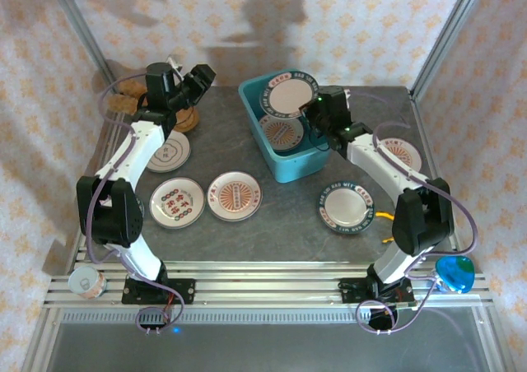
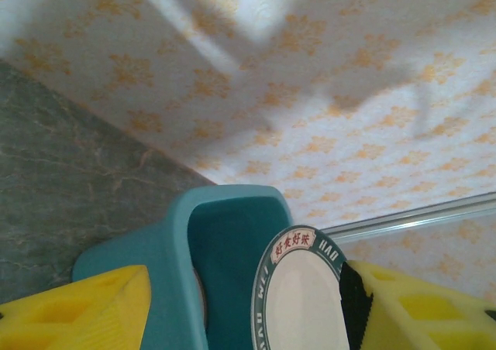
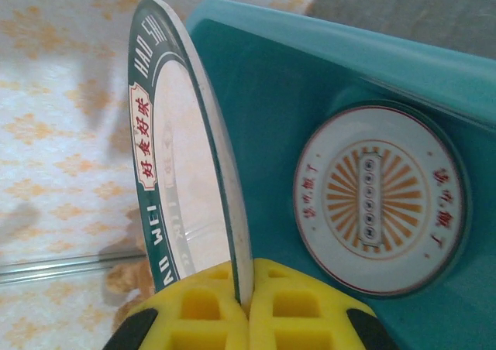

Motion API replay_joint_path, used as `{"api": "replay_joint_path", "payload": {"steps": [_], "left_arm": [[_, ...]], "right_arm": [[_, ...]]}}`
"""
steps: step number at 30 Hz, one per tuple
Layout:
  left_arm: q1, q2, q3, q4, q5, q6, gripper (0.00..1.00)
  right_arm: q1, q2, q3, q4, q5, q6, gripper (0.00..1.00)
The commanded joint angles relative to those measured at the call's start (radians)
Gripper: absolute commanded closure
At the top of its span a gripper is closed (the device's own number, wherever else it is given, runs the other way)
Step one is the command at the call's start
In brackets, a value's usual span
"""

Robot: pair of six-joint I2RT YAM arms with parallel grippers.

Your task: Place the plates into the plastic bin on the countertop

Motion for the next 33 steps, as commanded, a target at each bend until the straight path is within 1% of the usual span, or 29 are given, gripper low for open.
{"api": "replay_joint_path", "payload": {"steps": [1, 4, 11, 17, 22, 33], "left_arm": [[0.003, 0.01, 0.057, -0.056, -0.05, 0.051, 0.35], [0.006, 0.019, 0.074, -0.094, -0.072, 0.083, 0.35], [0.012, 0.048, 0.093, -0.116, -0.068, 0.083, 0.35], [0.017, 0.056, 0.093, -0.121, -0.064, 0.089, 0.35], [0.023, 0.055, 0.096, -0.139, -0.061, 0.098, 0.35], [0.032, 0.027, 0.078, -0.188, -0.072, 0.129, 0.35]], "right_arm": [[-0.004, 0.01, 0.073, -0.11, 0.033, 0.011, 1.0], [-0.001, 0.031, 0.098, -0.151, 0.022, 0.011, 1.0], [0.018, 0.119, 0.198, -0.27, 0.037, 0.01, 1.0], [0.039, 0.192, 0.258, -0.309, 0.05, 0.021, 1.0], [0.054, 0.248, 0.31, -0.381, 0.095, 0.044, 1.0], [0.081, 0.397, 0.453, -0.518, 0.141, 0.068, 1.0]]}}
